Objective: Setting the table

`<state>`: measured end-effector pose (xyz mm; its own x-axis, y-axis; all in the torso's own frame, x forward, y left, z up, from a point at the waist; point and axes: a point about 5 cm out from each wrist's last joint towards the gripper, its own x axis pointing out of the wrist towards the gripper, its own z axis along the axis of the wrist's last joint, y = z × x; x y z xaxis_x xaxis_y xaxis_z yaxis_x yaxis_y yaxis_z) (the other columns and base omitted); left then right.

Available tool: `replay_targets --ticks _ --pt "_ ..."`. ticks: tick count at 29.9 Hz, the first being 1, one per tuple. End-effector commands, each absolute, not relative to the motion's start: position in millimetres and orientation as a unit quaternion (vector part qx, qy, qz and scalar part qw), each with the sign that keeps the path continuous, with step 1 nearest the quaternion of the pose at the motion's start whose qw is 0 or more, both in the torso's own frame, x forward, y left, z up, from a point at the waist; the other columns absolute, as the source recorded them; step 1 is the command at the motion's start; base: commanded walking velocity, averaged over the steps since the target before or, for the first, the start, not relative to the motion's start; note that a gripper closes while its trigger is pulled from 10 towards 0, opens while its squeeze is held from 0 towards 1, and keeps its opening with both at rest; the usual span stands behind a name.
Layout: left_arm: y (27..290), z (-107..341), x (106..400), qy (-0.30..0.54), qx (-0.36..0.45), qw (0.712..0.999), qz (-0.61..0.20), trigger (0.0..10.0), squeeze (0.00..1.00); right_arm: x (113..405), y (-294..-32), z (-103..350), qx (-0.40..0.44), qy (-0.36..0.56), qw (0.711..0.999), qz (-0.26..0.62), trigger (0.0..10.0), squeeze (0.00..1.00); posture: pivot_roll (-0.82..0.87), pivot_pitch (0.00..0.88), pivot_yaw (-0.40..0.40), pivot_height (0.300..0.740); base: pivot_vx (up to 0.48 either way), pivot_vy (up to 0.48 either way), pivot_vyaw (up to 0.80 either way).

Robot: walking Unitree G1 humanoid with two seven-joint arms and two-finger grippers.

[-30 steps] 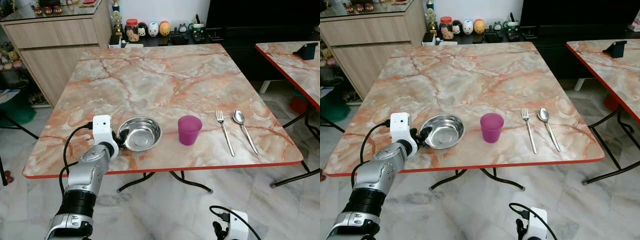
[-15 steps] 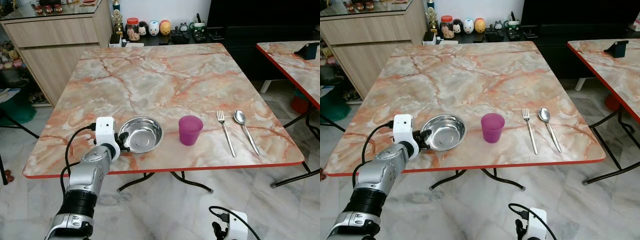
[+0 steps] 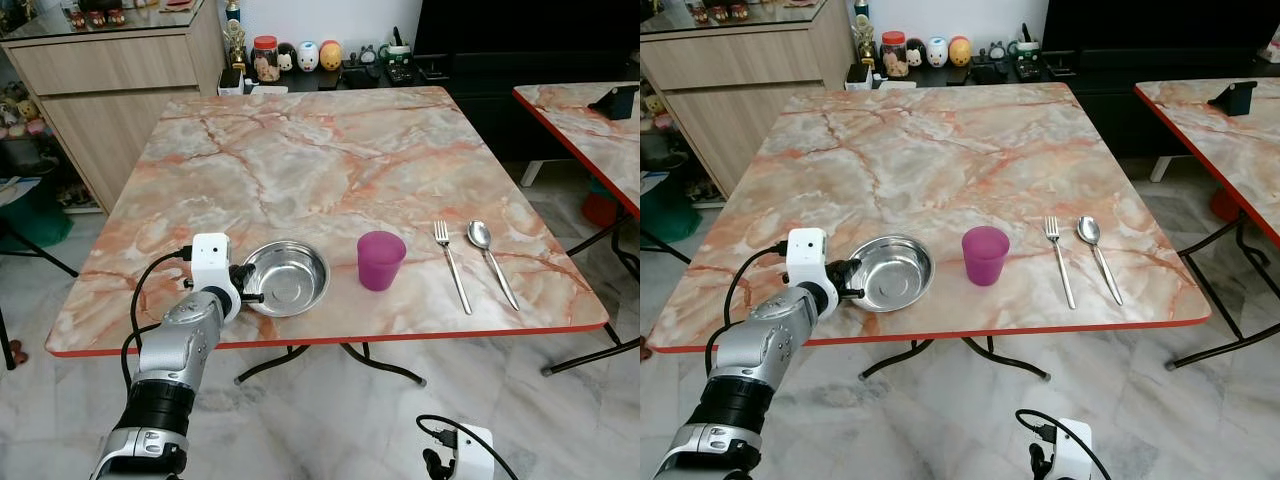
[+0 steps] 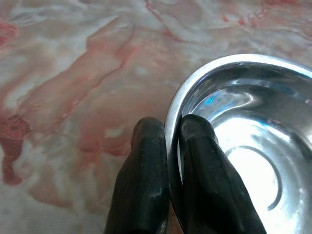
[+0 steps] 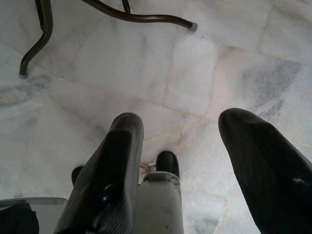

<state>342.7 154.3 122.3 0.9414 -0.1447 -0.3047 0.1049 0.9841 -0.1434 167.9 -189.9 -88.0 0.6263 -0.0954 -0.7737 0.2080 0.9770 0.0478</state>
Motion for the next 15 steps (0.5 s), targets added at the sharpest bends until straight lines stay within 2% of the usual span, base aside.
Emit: replay_targets --ticks 1,8,15 --pt "156 122 342 0.163 -0.061 0.983 -0.061 0.0 0.0 166 -188 -89 0.065 0.43 0.897 -0.081 10.0 0.0 0.06 0.0 0.015 0.724 0.0 0.0 0.0" --pt "158 124 342 0.15 -0.076 0.984 -0.053 0.0 0.0 166 -187 -89 0.065 0.43 0.897 -0.08 10.0 0.0 0.07 0.0 0.012 0.724 0.0 0.0 0.0" --pt "170 125 338 0.097 -0.214 0.972 0.001 0.0 0.0 166 -189 -89 0.062 0.43 0.897 -0.081 10.0 0.0 0.06 0.0 0.001 0.724 0.0 0.0 0.0"
